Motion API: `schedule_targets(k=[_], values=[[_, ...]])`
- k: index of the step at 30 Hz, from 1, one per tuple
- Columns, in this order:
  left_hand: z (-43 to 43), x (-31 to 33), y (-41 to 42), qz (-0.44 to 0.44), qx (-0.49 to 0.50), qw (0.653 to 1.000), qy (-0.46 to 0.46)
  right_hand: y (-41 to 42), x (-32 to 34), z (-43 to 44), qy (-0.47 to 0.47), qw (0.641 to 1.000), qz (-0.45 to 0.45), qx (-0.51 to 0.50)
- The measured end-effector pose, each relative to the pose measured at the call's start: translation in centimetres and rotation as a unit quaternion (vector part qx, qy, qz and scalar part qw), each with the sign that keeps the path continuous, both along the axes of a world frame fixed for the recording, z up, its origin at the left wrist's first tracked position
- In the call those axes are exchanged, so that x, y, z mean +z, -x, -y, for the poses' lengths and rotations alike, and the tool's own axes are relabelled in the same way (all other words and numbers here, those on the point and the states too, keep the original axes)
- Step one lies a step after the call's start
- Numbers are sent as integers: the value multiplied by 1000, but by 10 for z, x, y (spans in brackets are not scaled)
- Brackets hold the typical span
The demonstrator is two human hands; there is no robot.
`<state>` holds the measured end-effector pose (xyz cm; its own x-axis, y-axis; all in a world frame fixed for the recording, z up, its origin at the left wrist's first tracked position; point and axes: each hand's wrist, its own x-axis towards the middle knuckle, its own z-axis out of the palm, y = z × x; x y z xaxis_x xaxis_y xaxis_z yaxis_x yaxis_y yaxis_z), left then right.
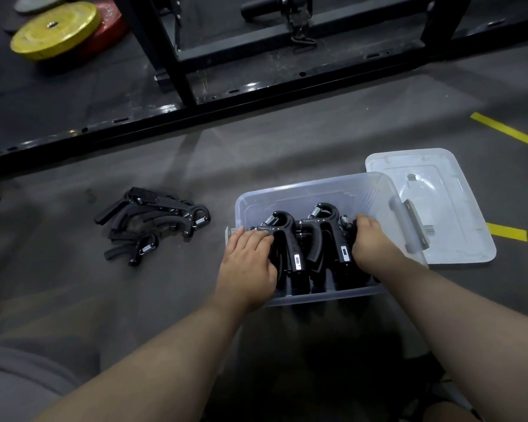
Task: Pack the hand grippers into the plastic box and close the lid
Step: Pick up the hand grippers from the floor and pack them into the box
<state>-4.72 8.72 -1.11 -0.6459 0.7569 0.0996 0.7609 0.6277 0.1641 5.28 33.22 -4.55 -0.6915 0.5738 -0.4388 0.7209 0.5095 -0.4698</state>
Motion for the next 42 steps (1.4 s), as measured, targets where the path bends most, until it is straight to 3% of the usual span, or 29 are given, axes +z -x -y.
schedule_targets(k=[6,10,13,18,25,34,38,42], values=[[0,1,0,1,2,1000,1,-2,13,-8,8,995,89,41],[-1,1,0,4,4,1000,1,-1,17,-5,-14,994,91,58],[-1,0,1,5,2,1000,-3,-5,15,0,-10,997,74,27],[0,-1,1,9,6,1000,-5,1,18,1,15,993,120,-8],[-1,-3,2,4,10,1000,-6,-4,17,-1,72,991,36,-102],[1,-1,0,-1,1,1000,-7,6,16,11,-26,975,219,25],[-1,0,1,7,7,1000,0,2,18,1,9,977,208,48],[-1,1,0,9,8,1000,6,5,20,0,-21,971,223,84]])
